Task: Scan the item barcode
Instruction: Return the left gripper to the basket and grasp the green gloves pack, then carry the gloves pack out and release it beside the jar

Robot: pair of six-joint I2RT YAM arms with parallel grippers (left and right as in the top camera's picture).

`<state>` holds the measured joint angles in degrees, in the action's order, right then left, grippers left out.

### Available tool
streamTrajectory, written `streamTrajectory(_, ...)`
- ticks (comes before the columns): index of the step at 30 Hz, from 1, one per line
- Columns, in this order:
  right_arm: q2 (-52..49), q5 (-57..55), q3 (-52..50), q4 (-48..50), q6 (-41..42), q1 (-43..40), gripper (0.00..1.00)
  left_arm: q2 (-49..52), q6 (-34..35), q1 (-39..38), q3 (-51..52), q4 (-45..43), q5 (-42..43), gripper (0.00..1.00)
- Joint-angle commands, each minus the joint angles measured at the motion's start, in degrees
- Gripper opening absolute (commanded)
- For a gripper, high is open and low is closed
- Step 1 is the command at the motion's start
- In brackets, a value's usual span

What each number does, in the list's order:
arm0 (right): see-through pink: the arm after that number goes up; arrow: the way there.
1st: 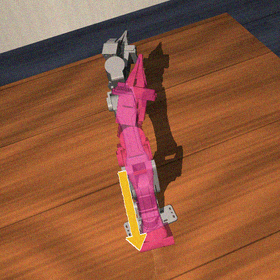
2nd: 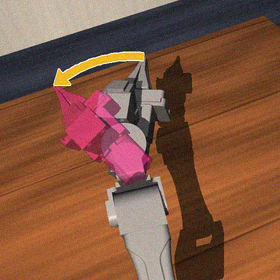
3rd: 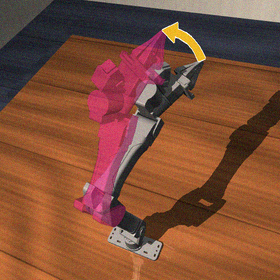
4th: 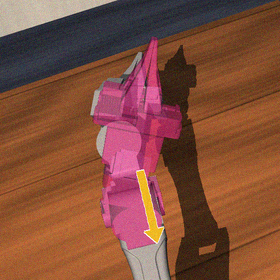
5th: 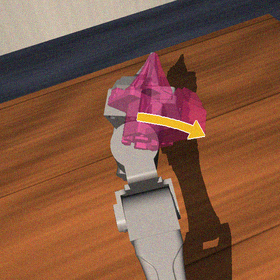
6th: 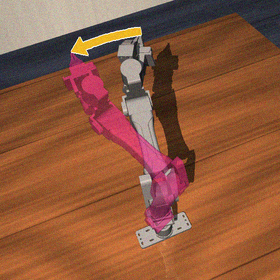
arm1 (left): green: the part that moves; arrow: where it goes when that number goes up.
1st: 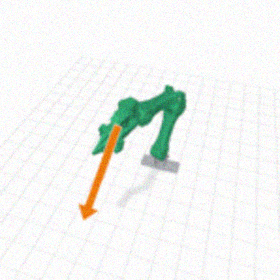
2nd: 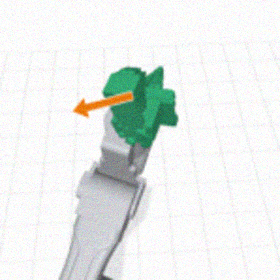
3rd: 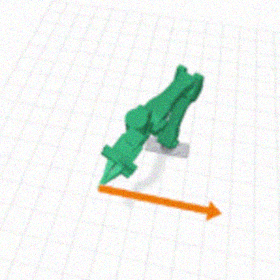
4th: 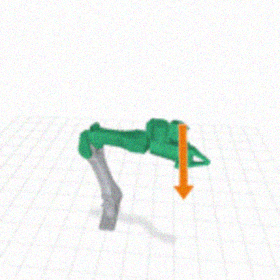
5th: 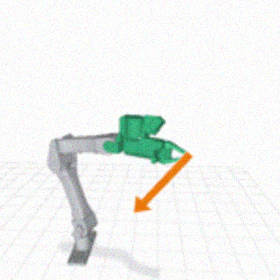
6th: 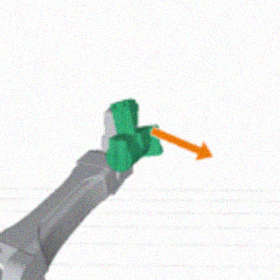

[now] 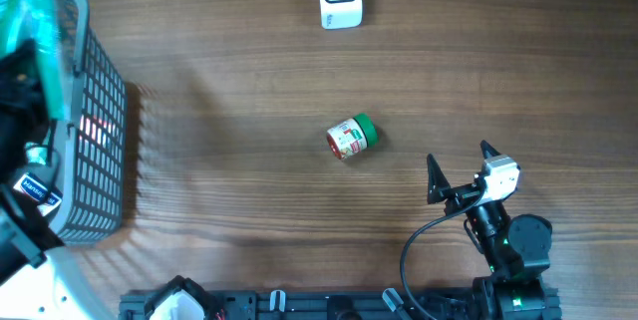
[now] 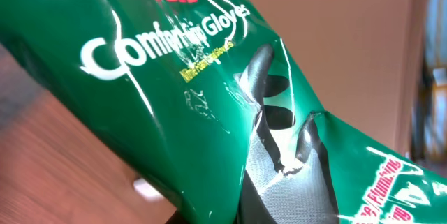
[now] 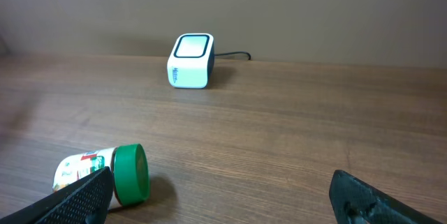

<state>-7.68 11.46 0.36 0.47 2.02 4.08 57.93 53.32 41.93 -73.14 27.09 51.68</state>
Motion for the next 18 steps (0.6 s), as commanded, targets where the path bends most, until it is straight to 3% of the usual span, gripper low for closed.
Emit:
streamTrajectory(1,0.0,-0.3,-0.1,0.3,-0.4,-0.2,1.00,0.3,-17.4,-11.7,-0.3,6.5,4.2,0.04)
streamTrajectory(3,0.0,-0.3,-0.1,0.3,-0.4,-0.2,1.00,1.4,-24.0,-19.1,-0.3,15.3,-5.4,0.04)
streamTrajectory(5,0.0,-0.3,-0.1,0.3,-0.4,-0.2,1.00,4.1,-25.0,-27.3,-0.3,24.2,-24.1,0.04)
streamTrajectory(7,0.0,-0.3,-0.1,0.3,-0.4,-0.2,1.00,7.3,-25.0,-33.2,-0.2,28.6,-33.7,0.04)
streamTrajectory(11,0.0,-0.3,-0.1,0.3,-0.4,-0.2,1.00,17.1,-22.7,-42.0,0.1,32.6,-41.4,0.04)
streamTrajectory(18,0.0,-0.3,-0.1,0.3,-0.4,-0.2,1.00,34.9,-18.4,-51.5,0.1,29.8,-40.7,0.04)
